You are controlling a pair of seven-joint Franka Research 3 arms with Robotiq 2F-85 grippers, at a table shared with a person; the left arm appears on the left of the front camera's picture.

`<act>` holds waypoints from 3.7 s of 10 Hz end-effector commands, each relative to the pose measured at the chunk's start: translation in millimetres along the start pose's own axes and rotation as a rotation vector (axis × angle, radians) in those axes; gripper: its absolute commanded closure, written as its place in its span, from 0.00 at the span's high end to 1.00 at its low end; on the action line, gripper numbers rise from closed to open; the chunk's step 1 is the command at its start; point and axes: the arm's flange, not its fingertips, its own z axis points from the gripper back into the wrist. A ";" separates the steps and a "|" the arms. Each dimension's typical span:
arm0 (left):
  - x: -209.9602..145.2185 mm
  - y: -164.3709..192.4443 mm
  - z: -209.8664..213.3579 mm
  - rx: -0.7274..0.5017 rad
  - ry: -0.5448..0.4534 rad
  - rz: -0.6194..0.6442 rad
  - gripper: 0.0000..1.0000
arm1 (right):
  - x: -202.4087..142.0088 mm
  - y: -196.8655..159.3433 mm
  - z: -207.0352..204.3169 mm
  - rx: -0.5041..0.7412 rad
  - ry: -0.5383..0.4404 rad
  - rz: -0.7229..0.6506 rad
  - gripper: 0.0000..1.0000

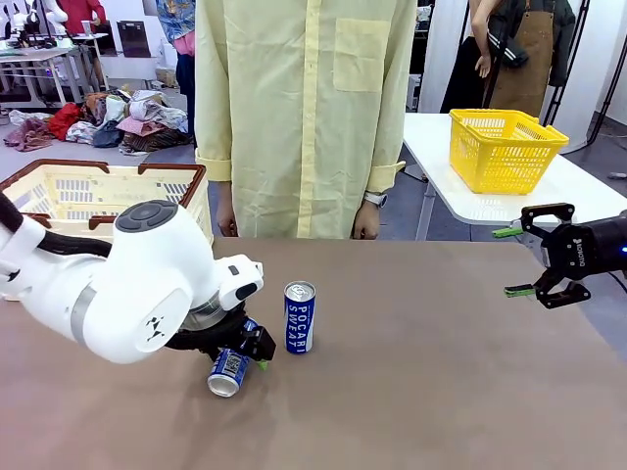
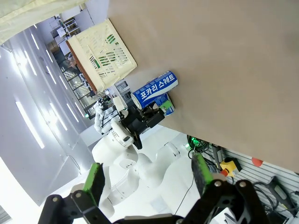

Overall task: Place the drinks into the Shopping basket.
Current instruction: Pick up one drink and place it into the Shopping basket.

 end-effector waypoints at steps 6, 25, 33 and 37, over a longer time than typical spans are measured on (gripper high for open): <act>10.7 -1.7 -2.2 0.054 0.023 -0.140 1.00 | -1.9 3.4 2.0 -0.003 0.004 -0.015 1.00; -36.0 21.5 236.7 -0.003 0.044 -0.139 0.00 | -1.9 3.4 2.0 -0.003 0.004 -0.015 1.00; 110.7 96.9 277.1 0.074 0.155 0.030 0.00 | -1.9 3.4 2.0 -0.003 0.004 -0.015 1.00; 199.0 192.4 275.7 0.273 0.070 0.121 0.00 | -1.9 3.4 2.0 -0.003 0.004 -0.015 1.00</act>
